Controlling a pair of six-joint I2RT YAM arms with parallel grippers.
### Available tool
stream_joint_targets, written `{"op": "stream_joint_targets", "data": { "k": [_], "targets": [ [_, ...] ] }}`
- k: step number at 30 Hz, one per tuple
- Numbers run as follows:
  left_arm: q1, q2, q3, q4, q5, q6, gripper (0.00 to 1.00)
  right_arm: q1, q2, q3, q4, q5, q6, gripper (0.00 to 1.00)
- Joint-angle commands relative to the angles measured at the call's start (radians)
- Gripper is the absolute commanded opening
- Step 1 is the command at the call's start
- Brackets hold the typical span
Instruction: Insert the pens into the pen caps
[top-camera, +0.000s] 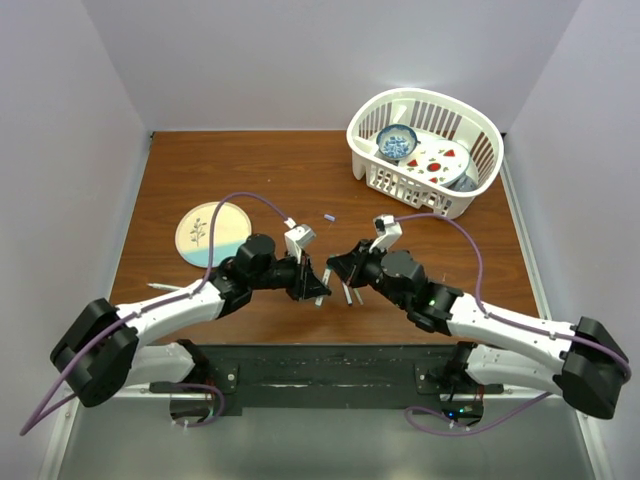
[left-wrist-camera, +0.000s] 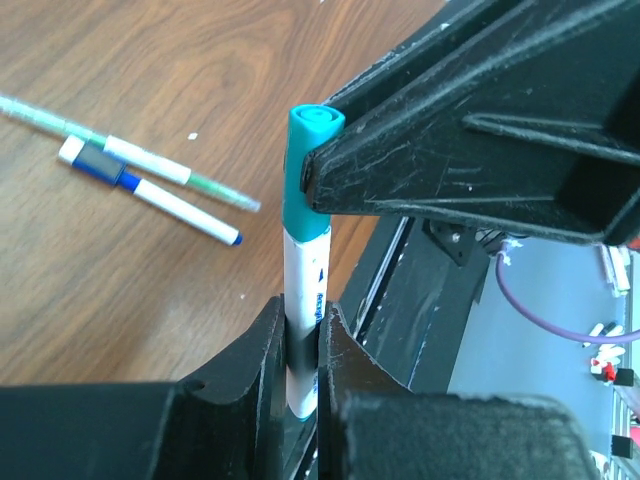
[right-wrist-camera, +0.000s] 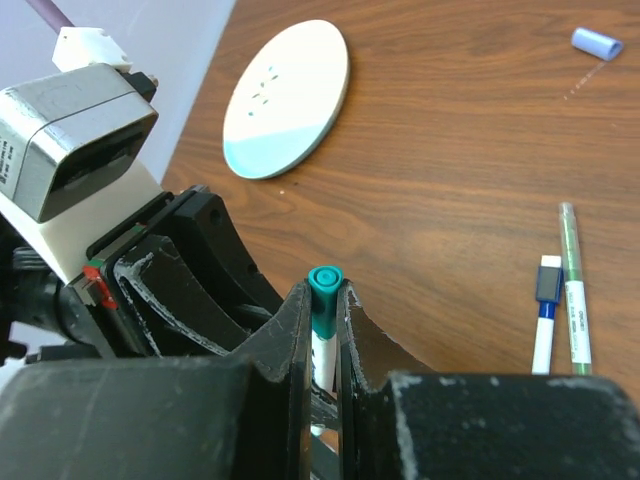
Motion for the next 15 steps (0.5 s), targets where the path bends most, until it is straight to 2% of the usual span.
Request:
{"op": "stream_joint_targets", "data": {
  "k": [1,7,8,11,15],
  "targets": [
    [0.076,0.004,0.13,0.204,-0.226,0.029,0.0,0.118,0.057,-0.018,-0.191,-0.185,0.076,0.0],
    [0.109,0.022,0.13,0.229,-0.233,0.021,0.0,0.166,0.118,-0.021,-0.182,-0.187,0.107,0.0],
    [0.112,0.025,0.128,0.244,-0.229,0.021,0.0,0.172,0.12,-0.031,-0.135,-0.196,0.106,0.0],
    [0.135,0.032,0.104,0.302,-0.191,-0.014,0.0,0.195,0.143,-0.062,-0.008,-0.265,0.098,0.0],
    [0.185,0.032,0.076,0.382,-0.102,-0.1,0.0,0.25,0.158,-0.047,-0.019,-0.283,0.079,0.0]
  ]
}}
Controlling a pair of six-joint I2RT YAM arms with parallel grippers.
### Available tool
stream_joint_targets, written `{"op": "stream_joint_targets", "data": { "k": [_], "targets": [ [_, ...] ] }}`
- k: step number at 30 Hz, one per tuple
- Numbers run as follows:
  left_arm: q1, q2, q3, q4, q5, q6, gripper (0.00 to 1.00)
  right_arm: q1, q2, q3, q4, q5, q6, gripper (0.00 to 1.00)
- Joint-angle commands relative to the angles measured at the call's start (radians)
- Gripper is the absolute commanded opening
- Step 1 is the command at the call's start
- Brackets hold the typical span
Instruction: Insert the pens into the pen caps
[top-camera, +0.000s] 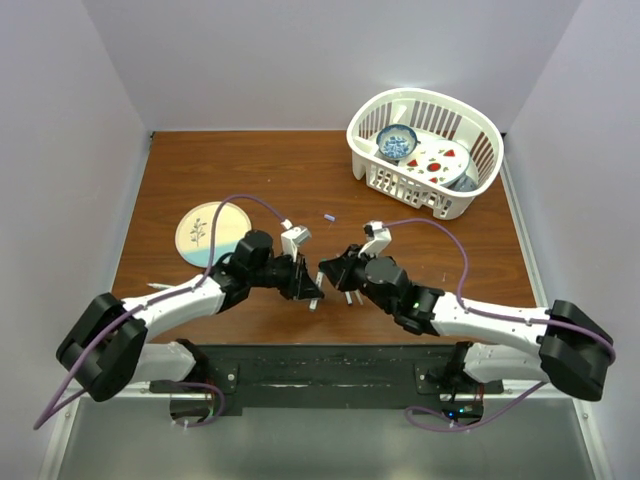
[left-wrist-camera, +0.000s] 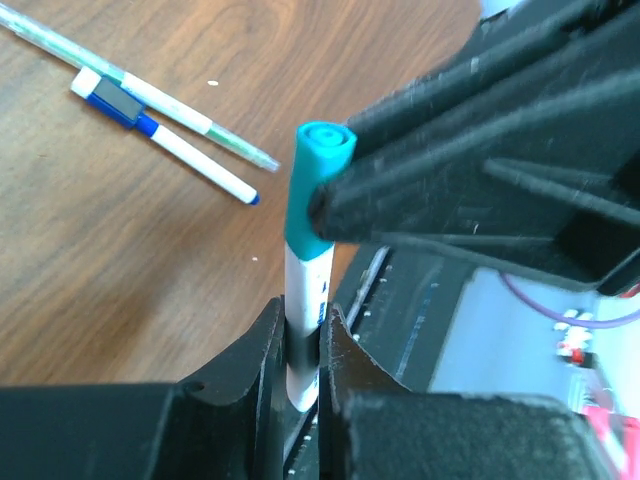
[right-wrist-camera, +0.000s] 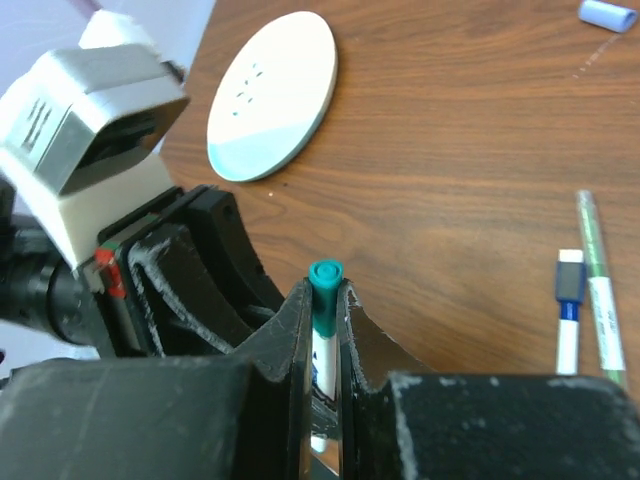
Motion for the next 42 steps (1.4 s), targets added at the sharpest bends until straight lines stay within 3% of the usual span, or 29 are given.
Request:
{"op": "stream_joint_targets", "data": {
  "k": [1,7,12,18,21,26,28,30,35,42],
  "targets": [
    [0.113,-0.017,0.073,0.456,-0.179,-0.097,0.0,0.194,0.032,-0.037,-0.13,-0.383,0.031,0.0],
    [0.144,-0.049,0.075,0.48,-0.134,-0.103,0.0,0.229,0.0,-0.086,-0.109,-0.446,0.01,0.0],
    [0.144,-0.093,0.066,0.43,-0.148,-0.06,0.0,0.232,-0.132,-0.095,-0.241,-0.314,0.005,0.0],
    [0.144,-0.148,0.02,0.407,-0.127,-0.043,0.0,0.232,-0.247,0.035,-0.455,-0.141,-0.058,0.0],
    [0.142,-0.191,-0.022,0.402,-0.095,-0.037,0.0,0.231,-0.269,0.127,-0.549,-0.002,-0.122,0.21],
    [0.125,-0.262,-0.117,0.417,-0.003,-0.046,0.0,0.222,-0.253,0.336,-0.603,0.095,-0.285,0.55],
    [0.111,-0.297,-0.16,0.439,0.011,-0.048,0.0,0.2,-0.214,0.426,-0.63,0.109,-0.323,0.59],
    [0.085,-0.319,-0.187,0.465,0.037,-0.056,0.0,0.162,-0.181,0.481,-0.646,0.088,-0.371,0.73],
    [0.013,-0.365,-0.229,0.522,0.071,-0.056,0.0,0.058,-0.109,0.595,-0.655,-0.09,-0.392,0.77],
    [-0.024,-0.389,-0.23,0.525,0.085,-0.053,0.0,0.051,-0.025,0.661,-0.65,-0.171,-0.428,0.73]
  ]
}}
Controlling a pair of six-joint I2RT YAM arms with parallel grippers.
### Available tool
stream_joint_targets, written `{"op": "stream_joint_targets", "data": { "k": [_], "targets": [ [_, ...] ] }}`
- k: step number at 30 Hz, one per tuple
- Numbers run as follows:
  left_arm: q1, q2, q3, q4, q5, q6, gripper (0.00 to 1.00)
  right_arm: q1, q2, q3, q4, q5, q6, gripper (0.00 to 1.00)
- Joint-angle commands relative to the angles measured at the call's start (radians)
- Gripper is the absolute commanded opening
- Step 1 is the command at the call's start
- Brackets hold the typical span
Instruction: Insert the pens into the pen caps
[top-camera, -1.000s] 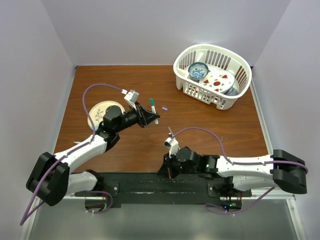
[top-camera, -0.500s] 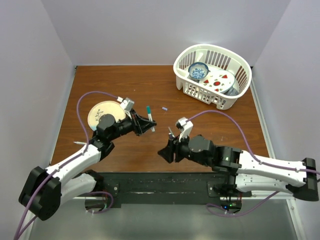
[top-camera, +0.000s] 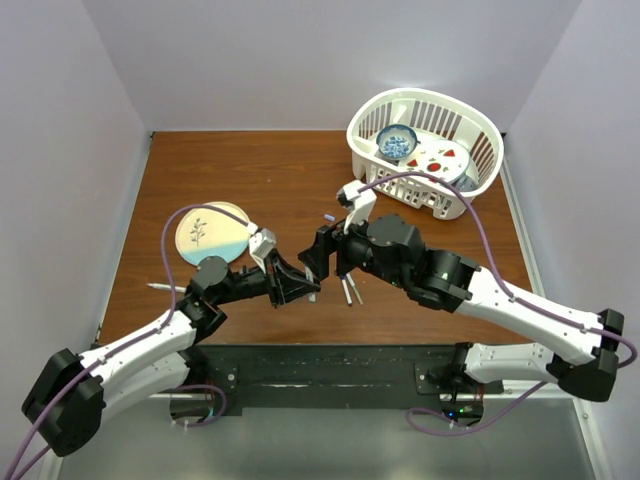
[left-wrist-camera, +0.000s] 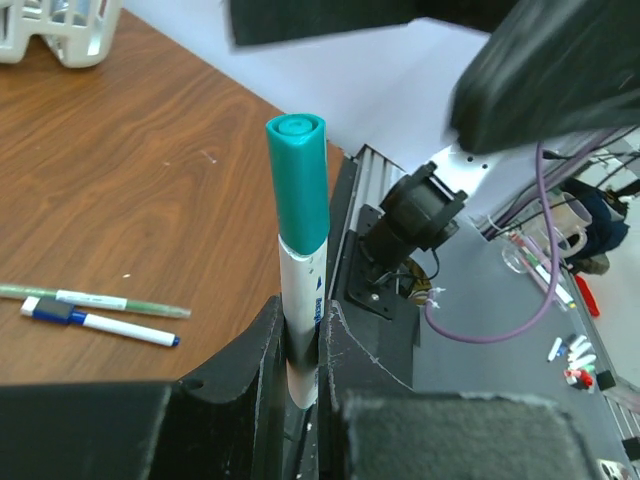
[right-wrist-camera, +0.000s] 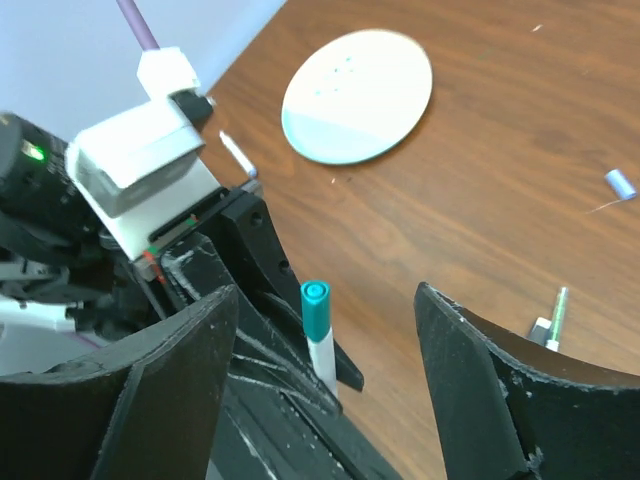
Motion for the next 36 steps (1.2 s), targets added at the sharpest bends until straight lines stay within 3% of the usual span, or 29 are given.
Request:
{"op": "stream_joint_targets", "data": {
  "k": [1,6,23,27,30,36],
  "targets": [
    [-0.015,-0.019,-0.001,0.074,0.03,0.02,0.0,0.005,0.018,0.05,0.004,-0.07,-0.043,0.71],
    [-0.018,-0.014,0.002,0.086,0.042,0.015,0.0,0.005,0.042,0.044,0.033,-0.102,-0.04,0.62],
    [-0.024,-0.005,0.0,0.1,0.051,0.014,0.0,0.004,0.085,0.031,0.088,-0.107,-0.025,0.5],
    [-0.024,-0.011,0.005,0.101,0.039,0.012,0.0,0.004,0.079,0.0,0.093,-0.133,-0.019,0.27],
    [-0.024,-0.016,0.025,0.094,0.011,0.011,0.0,0.005,0.067,-0.077,0.123,-0.18,0.004,0.02],
    [-0.018,0.006,0.138,-0.03,-0.075,0.077,0.0,0.01,0.065,-0.261,0.183,-0.277,0.069,0.0]
  ]
}}
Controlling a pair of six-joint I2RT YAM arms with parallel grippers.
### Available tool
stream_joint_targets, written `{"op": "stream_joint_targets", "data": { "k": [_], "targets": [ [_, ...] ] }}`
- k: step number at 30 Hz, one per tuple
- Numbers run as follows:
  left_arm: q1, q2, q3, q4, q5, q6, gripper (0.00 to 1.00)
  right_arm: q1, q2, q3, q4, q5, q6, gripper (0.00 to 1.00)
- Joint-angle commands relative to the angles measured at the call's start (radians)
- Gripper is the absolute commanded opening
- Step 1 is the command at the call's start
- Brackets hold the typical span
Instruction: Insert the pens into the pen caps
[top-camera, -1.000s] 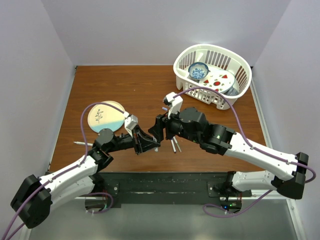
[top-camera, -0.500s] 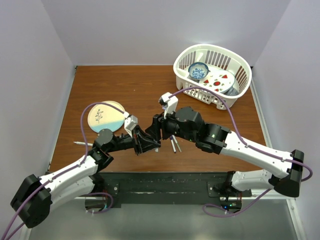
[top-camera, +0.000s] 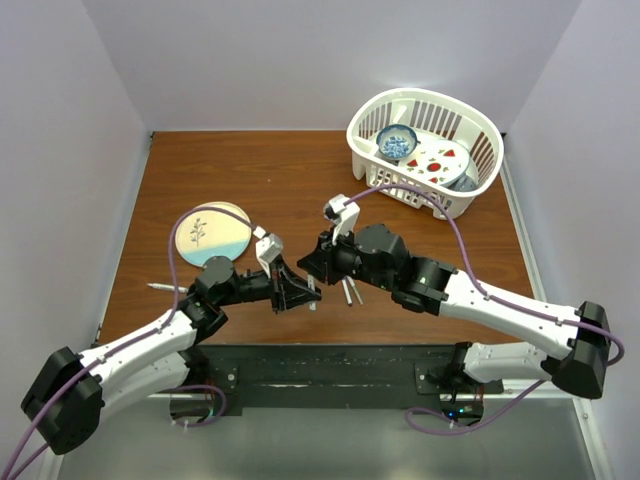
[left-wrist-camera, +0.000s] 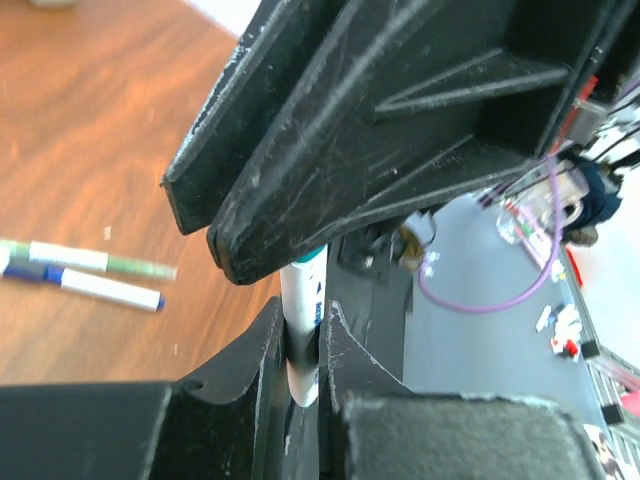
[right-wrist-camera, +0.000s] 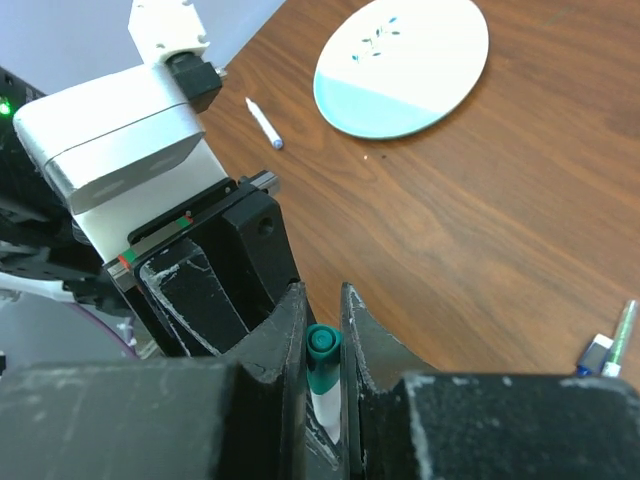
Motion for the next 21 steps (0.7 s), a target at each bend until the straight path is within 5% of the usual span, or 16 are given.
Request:
{"op": "stream_joint_targets", "data": {
  "k": [1,7,21],
  "targets": [
    [0.007,0.014,0.152,0.018,-0.1,0.069,0.0,0.025,0.022,-0.126,-0.005,-0.128,0.049,0.0],
    [0.024,0.042,0.252,-0.101,-0.177,0.15,0.0,0.031,0.018,-0.205,0.007,-0.157,0.09,0.0],
    [0.104,-0.032,0.266,-0.015,-0.129,0.146,0.0,0.074,0.079,-0.391,0.266,-0.381,0.23,0.0]
  ]
}}
